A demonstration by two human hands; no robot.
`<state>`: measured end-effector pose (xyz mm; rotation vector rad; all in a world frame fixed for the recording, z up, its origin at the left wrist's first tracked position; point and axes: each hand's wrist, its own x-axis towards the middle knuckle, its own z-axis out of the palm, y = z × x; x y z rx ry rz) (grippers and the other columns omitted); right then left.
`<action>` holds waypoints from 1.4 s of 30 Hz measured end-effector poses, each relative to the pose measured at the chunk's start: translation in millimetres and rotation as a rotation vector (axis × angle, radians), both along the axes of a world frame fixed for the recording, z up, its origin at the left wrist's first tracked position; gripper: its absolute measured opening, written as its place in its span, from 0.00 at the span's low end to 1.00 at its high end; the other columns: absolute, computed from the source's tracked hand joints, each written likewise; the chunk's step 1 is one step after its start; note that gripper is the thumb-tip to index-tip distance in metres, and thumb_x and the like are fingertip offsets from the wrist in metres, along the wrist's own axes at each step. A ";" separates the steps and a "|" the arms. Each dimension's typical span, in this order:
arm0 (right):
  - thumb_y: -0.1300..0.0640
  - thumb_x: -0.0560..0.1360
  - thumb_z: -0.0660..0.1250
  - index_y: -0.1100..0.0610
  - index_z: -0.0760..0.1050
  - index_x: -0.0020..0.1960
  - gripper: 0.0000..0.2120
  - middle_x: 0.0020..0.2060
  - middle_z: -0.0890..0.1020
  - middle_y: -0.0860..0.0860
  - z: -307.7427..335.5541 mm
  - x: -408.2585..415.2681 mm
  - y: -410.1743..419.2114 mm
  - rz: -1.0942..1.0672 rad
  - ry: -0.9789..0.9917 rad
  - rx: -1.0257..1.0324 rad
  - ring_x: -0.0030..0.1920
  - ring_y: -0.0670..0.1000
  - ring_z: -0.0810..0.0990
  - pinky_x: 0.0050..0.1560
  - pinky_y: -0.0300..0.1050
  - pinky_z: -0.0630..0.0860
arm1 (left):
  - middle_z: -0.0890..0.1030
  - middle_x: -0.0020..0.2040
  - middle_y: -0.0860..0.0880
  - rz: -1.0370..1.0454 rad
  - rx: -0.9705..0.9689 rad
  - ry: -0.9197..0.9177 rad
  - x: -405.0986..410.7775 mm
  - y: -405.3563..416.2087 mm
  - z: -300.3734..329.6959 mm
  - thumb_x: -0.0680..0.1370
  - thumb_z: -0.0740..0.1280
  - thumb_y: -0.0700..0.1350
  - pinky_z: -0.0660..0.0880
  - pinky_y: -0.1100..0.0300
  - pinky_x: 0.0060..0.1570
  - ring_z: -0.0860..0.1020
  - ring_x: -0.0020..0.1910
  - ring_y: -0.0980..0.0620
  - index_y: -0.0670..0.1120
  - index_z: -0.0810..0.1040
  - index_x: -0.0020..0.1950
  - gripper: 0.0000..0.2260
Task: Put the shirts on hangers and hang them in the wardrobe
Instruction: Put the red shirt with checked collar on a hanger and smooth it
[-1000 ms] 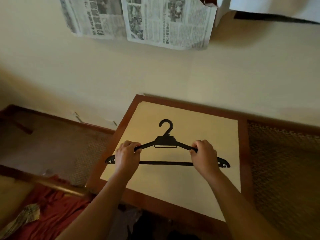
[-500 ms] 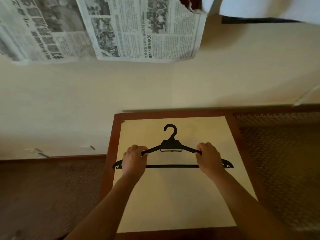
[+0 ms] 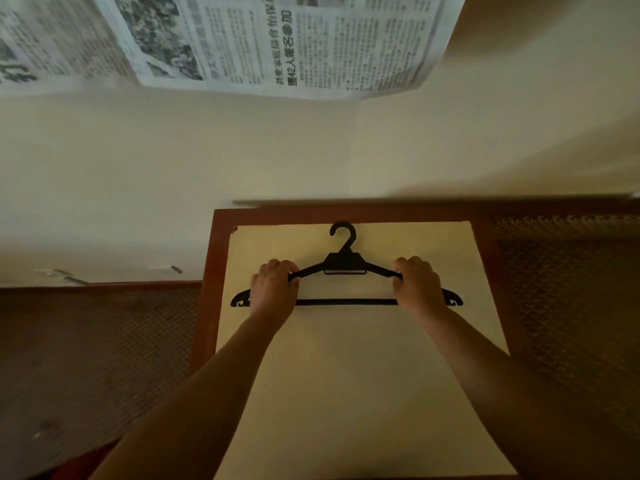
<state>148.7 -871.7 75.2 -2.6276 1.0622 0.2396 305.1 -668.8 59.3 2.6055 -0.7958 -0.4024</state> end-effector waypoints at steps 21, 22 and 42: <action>0.58 0.79 0.61 0.59 0.74 0.61 0.12 0.57 0.75 0.57 -24.1 39.0 -40.2 0.049 -0.043 -0.051 0.57 0.58 0.73 0.55 0.50 0.70 | 0.73 0.60 0.47 -0.084 0.072 -0.050 41.8 -44.9 -19.9 0.80 0.59 0.41 0.66 0.55 0.61 0.69 0.60 0.47 0.47 0.73 0.66 0.14; 0.58 0.79 0.60 0.59 0.74 0.61 0.12 0.57 0.75 0.57 -23.6 40.1 -40.7 0.049 -0.044 -0.054 0.57 0.58 0.73 0.55 0.50 0.70 | 0.73 0.60 0.47 -0.087 0.076 -0.050 42.7 -45.5 -20.0 0.80 0.59 0.42 0.66 0.55 0.61 0.70 0.60 0.48 0.47 0.73 0.66 0.14; 0.54 0.79 0.63 0.63 0.66 0.71 0.23 0.66 0.73 0.60 -8.6 21.0 34.7 0.183 -0.272 0.134 0.67 0.59 0.71 0.67 0.52 0.66 | 0.68 0.72 0.45 0.073 0.027 -0.002 -25.3 24.3 1.8 0.80 0.61 0.52 0.61 0.52 0.72 0.64 0.73 0.47 0.45 0.65 0.73 0.23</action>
